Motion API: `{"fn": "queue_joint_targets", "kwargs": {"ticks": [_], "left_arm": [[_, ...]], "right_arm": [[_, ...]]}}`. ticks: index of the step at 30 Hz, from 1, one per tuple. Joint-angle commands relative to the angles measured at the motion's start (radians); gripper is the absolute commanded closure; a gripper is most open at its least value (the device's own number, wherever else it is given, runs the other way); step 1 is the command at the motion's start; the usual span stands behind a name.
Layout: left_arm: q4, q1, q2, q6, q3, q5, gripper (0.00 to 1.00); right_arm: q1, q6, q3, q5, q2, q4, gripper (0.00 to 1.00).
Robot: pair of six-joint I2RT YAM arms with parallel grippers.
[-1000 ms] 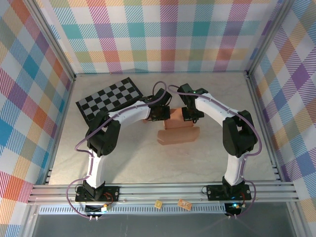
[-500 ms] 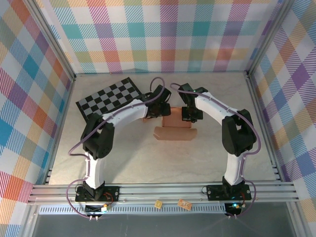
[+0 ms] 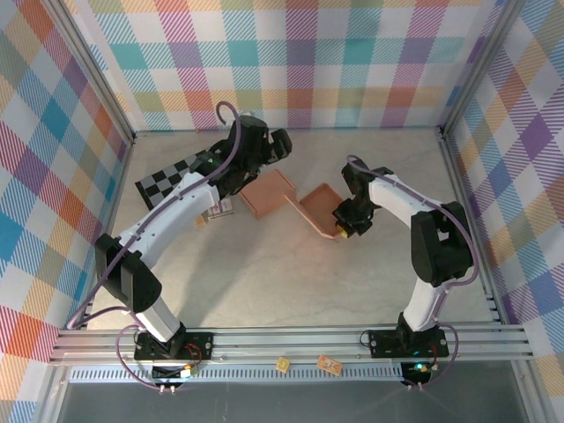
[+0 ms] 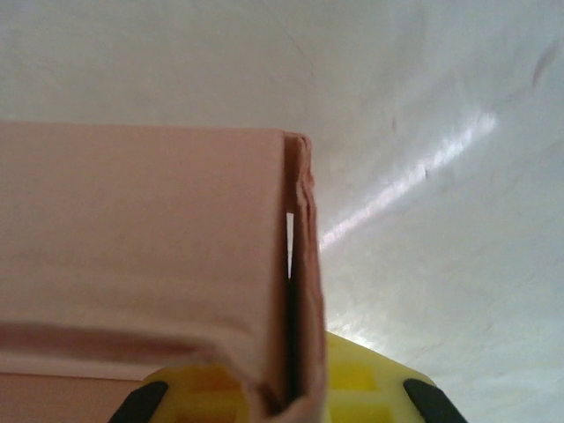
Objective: Fold the paper box
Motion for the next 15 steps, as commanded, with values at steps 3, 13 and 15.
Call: {"fn": "queue_joint_targets", "kwargs": {"ticks": [3, 13, 15], "left_arm": [[-0.197, 0.016, 0.057, -0.030, 0.061, 0.186, 0.13], [-0.332, -0.010, -0.051, -0.021, -0.103, 0.282, 0.28], [-0.315, -0.013, -0.065, -0.001, -0.133, 0.332, 0.32]], "right_arm": [[0.006, 0.337, -0.062, -0.135, 0.001, 0.032, 1.00], [0.006, 0.445, -0.121, -0.216, 0.055, 0.135, 1.00], [0.006, 0.447, -0.120, -0.216, 0.061, 0.133, 1.00]]}}
